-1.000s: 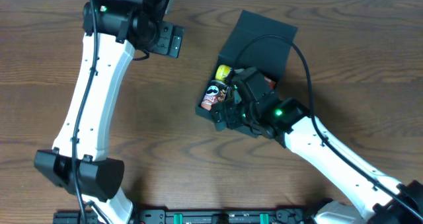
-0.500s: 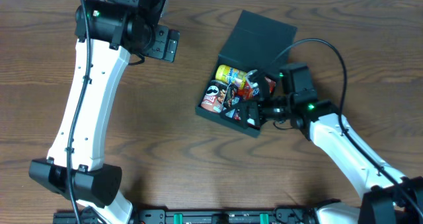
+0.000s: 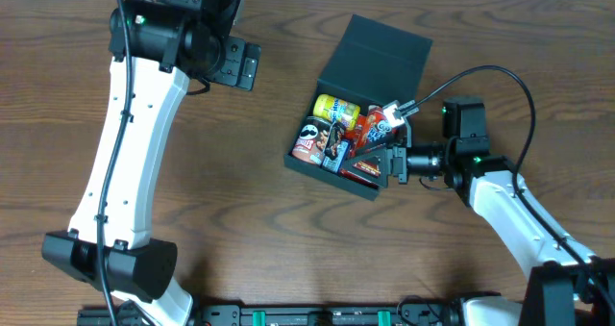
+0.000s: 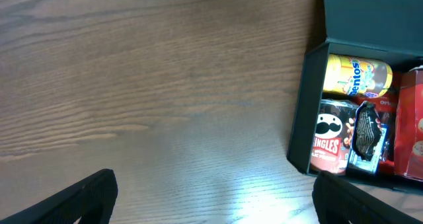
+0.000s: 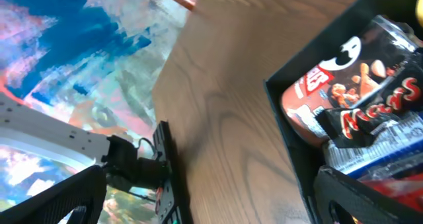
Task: Pack container
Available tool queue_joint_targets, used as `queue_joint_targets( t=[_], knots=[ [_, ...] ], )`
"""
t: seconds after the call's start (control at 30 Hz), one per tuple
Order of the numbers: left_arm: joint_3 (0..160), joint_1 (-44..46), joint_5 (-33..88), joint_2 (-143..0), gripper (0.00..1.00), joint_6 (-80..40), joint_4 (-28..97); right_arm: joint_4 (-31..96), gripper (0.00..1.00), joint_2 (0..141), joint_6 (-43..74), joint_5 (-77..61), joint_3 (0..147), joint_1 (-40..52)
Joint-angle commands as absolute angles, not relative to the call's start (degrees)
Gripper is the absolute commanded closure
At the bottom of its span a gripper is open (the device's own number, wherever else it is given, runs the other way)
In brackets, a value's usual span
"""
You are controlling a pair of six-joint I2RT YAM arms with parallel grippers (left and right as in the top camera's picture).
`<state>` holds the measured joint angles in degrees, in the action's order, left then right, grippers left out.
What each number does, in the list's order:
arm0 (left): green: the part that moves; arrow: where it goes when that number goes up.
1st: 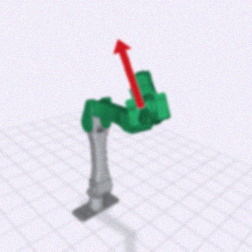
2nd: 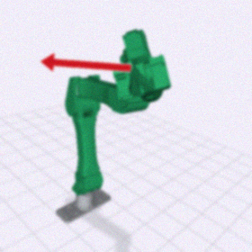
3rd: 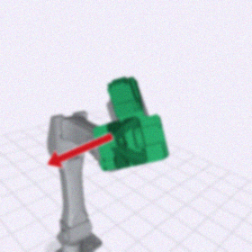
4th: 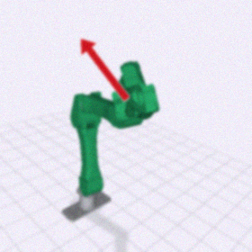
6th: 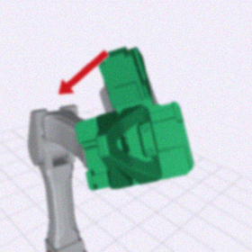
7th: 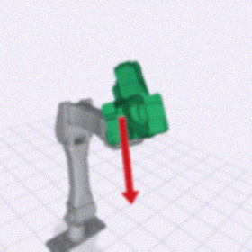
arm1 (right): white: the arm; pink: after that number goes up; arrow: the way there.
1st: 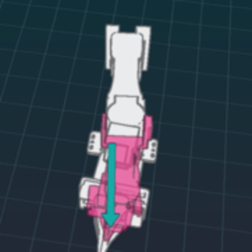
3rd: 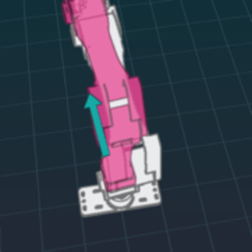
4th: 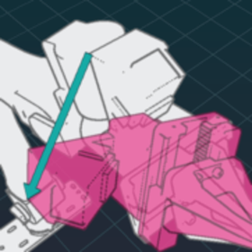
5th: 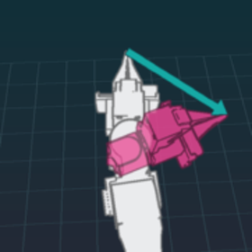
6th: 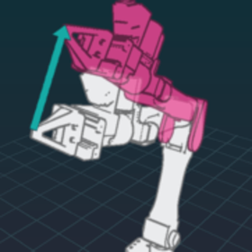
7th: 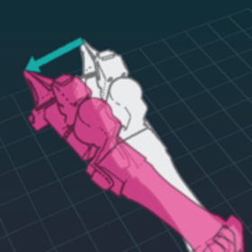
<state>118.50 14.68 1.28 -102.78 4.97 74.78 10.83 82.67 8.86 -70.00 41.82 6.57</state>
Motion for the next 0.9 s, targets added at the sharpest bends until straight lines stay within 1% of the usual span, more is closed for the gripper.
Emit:
queue_joint_targets(
  t=[0.0,0.2,0.4,0.87],
  knots=[
    [119.11,14.63,1.06,-101.86,0.05,5.58,75.02,10.52,0.01,82.63,6.87,-73.14,41.45,6.13],
    [119.11,14.66,1.08,-101.86,0.05,5.58,75.00,10.33,0.01,84.29,6.33,-73.56,41.45,6.13],
    [119.11,14.63,1.08,-101.86,0.05,5.58,75.00,6.68,0.01,90.48,7.79,-76.90,41.45,6.15],
    [119.11,14.63,1.08,-101.86,0.05,5.61,75.00,0.84,0.01,101.08,8.34,-76.95,41.45,6.13]
  ],
)
